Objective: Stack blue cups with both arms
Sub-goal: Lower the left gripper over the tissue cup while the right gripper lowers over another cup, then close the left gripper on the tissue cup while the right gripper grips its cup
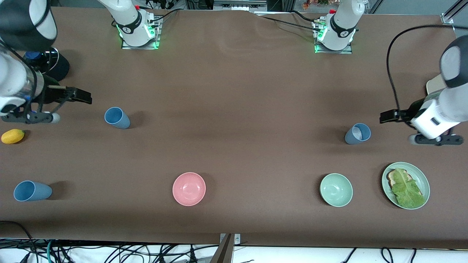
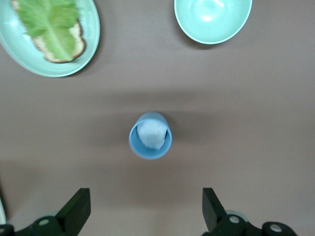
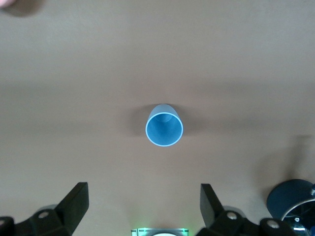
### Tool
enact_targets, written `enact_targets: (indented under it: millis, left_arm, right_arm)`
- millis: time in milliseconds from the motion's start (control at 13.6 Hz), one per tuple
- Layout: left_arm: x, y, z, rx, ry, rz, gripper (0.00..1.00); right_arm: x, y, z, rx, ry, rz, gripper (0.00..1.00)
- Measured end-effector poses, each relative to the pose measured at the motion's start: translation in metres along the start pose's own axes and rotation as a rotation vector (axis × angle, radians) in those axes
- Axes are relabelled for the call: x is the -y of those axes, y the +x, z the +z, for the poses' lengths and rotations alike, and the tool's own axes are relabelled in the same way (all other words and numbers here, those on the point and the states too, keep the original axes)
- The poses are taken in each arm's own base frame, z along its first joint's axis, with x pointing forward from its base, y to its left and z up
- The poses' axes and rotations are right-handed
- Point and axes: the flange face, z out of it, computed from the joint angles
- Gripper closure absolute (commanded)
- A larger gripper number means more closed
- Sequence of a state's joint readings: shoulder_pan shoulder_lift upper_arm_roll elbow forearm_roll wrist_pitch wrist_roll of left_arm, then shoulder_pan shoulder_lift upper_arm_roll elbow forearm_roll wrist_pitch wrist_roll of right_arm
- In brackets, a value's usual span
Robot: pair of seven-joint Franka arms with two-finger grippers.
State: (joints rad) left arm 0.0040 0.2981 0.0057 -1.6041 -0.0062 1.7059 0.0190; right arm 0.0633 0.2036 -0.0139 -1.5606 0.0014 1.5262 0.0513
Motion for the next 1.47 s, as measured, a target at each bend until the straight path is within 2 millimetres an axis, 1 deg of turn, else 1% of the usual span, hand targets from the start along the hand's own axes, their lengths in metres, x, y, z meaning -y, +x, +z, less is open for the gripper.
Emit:
enact_targets:
  millis: [73, 147, 220, 294, 367, 441, 514, 588, 734, 881, 955, 1028, 1102, 1249, 1322, 1469]
  left_arm:
    - [-0.005, 0.008, 0.028, -0.012, 0.000, -0.005, 0.00]
    - [-0.010, 0.012, 0.057, -0.021, -0.001, -0.010, 0.00]
    - [-0.016, 0.012, 0.086, -0.031, -0.002, -0.020, 0.00]
    - [-0.021, 0.010, 0.109, -0.047, -0.005, -0.030, 0.00]
    - [-0.025, 0.007, 0.127, -0.063, -0.006, -0.038, 0.00]
    - [-0.026, 0.003, 0.144, -0.068, -0.007, -0.044, 0.00]
    - [-0.026, -0.003, 0.158, -0.057, -0.006, -0.047, 0.00]
    - [-0.025, -0.007, 0.167, -0.044, -0.006, -0.050, 0.00]
    - [-0.023, -0.012, 0.178, -0.023, -0.005, -0.055, 0.00]
    - [-0.023, -0.015, 0.185, -0.008, -0.004, -0.070, 0.00]
    - [-0.024, -0.015, 0.189, 0.000, -0.004, -0.083, 0.17]
    - [-0.025, -0.015, 0.194, 0.008, -0.003, -0.088, 0.65]
    - [-0.028, -0.015, 0.199, 0.017, -0.002, -0.086, 1.00]
    - [-0.034, -0.015, 0.206, 0.029, -0.001, -0.079, 1.00]
    - [-0.036, -0.015, 0.207, 0.028, -0.001, -0.077, 1.00]
    - [-0.036, -0.014, 0.207, 0.024, -0.001, -0.076, 1.00]
  right_arm:
    - [-0.002, 0.005, 0.008, 0.015, 0.000, -0.019, 0.00]
    - [-0.004, 0.007, 0.014, 0.027, -0.001, -0.034, 0.00]
    - [-0.006, 0.008, 0.018, 0.039, -0.003, -0.046, 0.00]
    - [-0.009, 0.010, 0.025, 0.050, -0.008, -0.057, 0.00]
    - [-0.013, 0.012, 0.036, 0.058, -0.009, -0.079, 0.00]
    - [-0.019, 0.016, 0.052, 0.048, -0.010, -0.105, 0.00]
    - [-0.028, 0.020, 0.072, 0.033, -0.010, -0.124, 0.00]
    - [-0.037, 0.023, 0.094, 0.025, -0.009, -0.135, 0.00]
    - [-0.056, 0.022, 0.136, 0.009, -0.010, -0.140, 0.00]
    - [-0.062, 0.020, 0.171, -0.025, -0.013, -0.144, 0.00]
    - [-0.062, 0.018, 0.187, -0.039, -0.014, -0.144, 0.00]
    - [-0.062, 0.015, 0.201, -0.053, -0.016, -0.145, 0.01]
    - [-0.061, 0.013, 0.214, -0.067, -0.017, -0.146, 0.01]
    - [-0.061, 0.006, 0.237, -0.080, -0.019, -0.147, 0.01]
    - [-0.060, 0.003, 0.245, -0.076, -0.018, -0.147, 0.02]
    - [-0.060, 0.001, 0.250, -0.073, -0.017, -0.147, 0.08]
